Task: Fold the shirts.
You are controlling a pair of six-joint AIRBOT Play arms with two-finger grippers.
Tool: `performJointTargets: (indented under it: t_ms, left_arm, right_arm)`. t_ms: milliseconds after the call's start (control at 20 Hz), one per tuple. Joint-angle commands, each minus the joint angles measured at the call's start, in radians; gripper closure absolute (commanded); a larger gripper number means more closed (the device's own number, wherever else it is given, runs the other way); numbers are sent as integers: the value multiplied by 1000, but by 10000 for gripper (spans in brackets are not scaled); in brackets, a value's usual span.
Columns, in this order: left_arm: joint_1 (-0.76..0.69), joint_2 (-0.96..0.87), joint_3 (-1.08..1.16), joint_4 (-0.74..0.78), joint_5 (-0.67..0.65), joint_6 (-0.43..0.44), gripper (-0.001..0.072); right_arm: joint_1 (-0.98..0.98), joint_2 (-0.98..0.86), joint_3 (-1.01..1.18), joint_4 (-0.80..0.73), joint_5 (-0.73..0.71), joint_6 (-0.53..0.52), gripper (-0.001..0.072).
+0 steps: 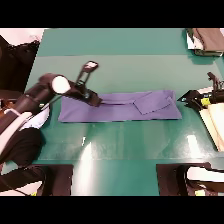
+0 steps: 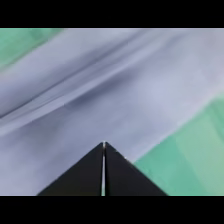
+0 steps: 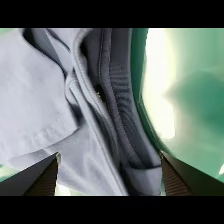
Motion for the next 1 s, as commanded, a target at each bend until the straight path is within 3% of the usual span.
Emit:
performJointTargets:
  t_ms: [0,300,600,650,700,800,850,950]
  left_arm:
    - [-119,-116,106,-8,6,-6,683]
    - [-166,-270,187,-113,67,-6,684]
    - [-166,-350,188,-146,103,-5,684]
    - [-166,-356,188,-144,101,-5,684]
    - [-166,-358,188,-138,101,-5,684]
    - [-166,-358,188,-101,121,-8,684]
    - [-166,-358,188,-85,138,-24,684]
    - [-166,-359,188,-82,180,-32,684]
  right_arm:
    - [-8,-75,-9,70,4,-66,10]
    - [-7,-153,-8,203,3,-135,13]
    - [102,-172,-8,200,8,-163,64]
    - [126,-172,-8,198,-1,-163,126]
    - [145,-172,-8,199,-6,-163,263]
    - [166,-169,-8,203,9,-192,644]
    - [169,-160,-8,204,22,-196,687]
    - [181,-111,-8,203,45,-196,688]
